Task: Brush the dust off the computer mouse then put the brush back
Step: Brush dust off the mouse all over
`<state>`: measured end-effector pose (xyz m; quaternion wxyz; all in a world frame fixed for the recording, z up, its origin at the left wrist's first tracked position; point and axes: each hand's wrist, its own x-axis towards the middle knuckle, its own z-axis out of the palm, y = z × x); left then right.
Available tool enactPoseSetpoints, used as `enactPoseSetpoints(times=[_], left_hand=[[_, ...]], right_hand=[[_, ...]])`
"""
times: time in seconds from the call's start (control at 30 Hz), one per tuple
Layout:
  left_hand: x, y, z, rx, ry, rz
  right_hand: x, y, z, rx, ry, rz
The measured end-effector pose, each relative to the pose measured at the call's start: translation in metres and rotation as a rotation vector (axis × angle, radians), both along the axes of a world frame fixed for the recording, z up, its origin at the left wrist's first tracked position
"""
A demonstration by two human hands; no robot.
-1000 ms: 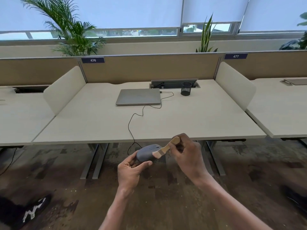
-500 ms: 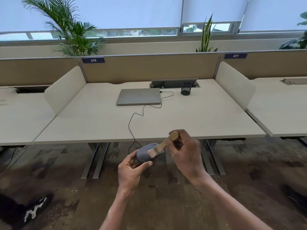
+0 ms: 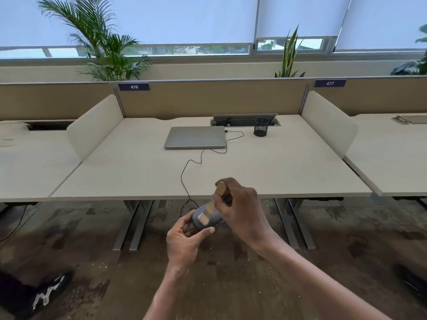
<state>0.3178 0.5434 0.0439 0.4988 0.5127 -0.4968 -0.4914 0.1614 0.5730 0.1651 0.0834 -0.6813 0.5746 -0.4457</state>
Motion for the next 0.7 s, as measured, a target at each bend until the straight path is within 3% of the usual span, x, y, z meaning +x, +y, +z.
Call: enactPoseSetpoints(times=[0.1, 0.37, 0.53, 0.7], left_hand=[[-0.003, -0.001, 0.000, 0.029, 0.023, -0.003], [-0.001, -0.005, -0.004, 0.000, 0.005, 0.014], [-0.001, -0.009, -0.005, 0.016, 0.009, -0.025], [-0.004, -0.010, -0.002, 0.017, 0.056, -0.019]], right_hand=[[0.010, -0.003, -0.006, 0.027, 0.022, 0.054], [-0.007, -0.027, 0.006, -0.068, 0.076, -0.069], [0.013, -0.031, 0.005, 0.034, -0.005, 0.060], [0.006, -0.048, 0.002, 0.076, 0.009, -0.014]])
